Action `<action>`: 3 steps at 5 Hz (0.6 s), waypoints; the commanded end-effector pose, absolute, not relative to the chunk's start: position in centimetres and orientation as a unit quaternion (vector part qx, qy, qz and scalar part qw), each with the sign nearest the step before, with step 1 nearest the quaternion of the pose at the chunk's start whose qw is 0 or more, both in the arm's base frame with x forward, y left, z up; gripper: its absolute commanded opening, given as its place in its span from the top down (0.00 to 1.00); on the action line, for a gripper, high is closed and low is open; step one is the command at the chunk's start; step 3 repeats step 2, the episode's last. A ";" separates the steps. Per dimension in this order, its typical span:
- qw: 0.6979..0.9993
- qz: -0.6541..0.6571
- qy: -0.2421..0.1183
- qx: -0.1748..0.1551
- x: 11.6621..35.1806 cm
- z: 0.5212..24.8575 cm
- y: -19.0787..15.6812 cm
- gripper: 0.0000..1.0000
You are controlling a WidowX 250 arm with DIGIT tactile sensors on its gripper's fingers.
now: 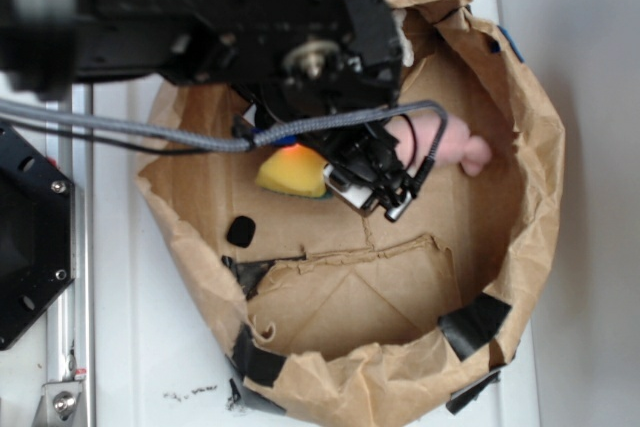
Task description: Grab the green sponge.
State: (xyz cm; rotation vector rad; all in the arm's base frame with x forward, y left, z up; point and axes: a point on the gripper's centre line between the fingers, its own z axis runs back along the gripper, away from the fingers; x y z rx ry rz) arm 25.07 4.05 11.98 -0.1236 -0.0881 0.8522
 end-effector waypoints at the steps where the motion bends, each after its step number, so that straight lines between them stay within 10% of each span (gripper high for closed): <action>1: 0.916 0.382 -0.084 -0.087 23.3 19.8 3.9 1.00; 3: 0.920 0.377 -0.085 -0.069 23.1 19.1 3.7 1.00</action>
